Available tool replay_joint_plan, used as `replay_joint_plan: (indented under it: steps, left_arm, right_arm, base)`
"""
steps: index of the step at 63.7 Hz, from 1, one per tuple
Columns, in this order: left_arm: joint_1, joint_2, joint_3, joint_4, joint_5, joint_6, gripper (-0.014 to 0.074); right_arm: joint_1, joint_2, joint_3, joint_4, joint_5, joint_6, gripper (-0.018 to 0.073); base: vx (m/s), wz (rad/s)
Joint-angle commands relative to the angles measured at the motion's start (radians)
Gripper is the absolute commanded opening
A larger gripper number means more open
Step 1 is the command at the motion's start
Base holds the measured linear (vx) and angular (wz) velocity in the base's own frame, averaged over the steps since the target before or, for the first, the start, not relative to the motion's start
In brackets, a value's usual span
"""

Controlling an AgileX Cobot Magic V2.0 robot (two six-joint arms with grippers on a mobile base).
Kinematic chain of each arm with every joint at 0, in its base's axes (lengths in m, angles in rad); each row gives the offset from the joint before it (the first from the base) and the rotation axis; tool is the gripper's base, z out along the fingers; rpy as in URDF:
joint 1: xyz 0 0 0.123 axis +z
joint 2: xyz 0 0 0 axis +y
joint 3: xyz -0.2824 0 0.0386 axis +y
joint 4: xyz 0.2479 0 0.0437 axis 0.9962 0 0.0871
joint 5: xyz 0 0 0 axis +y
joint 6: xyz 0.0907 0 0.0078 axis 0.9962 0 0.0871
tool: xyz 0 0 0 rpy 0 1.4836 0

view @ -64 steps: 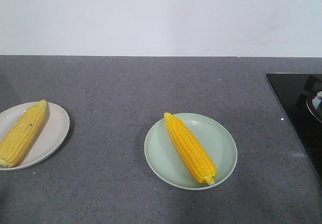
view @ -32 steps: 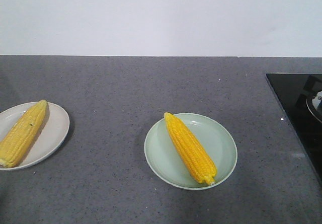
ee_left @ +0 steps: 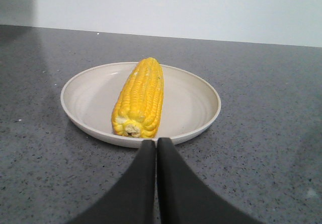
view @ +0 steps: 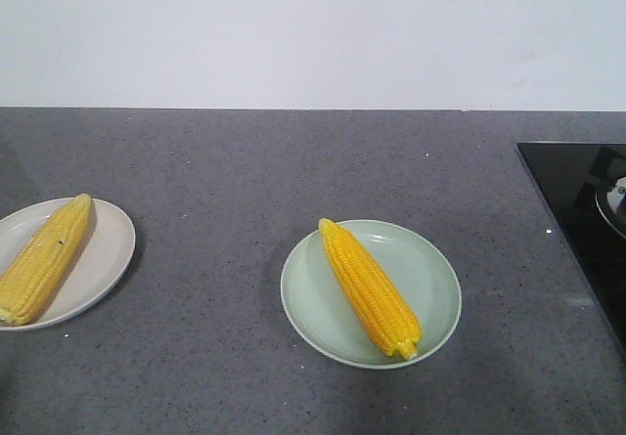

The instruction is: Distribute corn equally

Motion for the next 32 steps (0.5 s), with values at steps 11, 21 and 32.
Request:
replay_joint_plan:
  steps: [11, 21, 32]
  left_arm:
    - [-0.001, -0.017, 0.015, 0.0, -0.073, 0.0, -0.0006]
    - [-0.001, -0.017, 0.015, 0.0, -0.073, 0.0, -0.0006]
    - [-0.001, -0.017, 0.015, 0.0, -0.079, 0.001, -0.0006]
  right_arm:
    - [0.0, -0.001, 0.007, -0.008, -0.073, 0.001, -0.0006]
    - [0.0, -0.001, 0.007, -0.008, -0.073, 0.001, -0.0006]
    - [0.0, -0.001, 0.007, -0.008, -0.073, 0.001, -0.0006]
  base:
    - [0.0, 0.0]
    - [0.0, 0.0]
    - [0.0, 0.0]
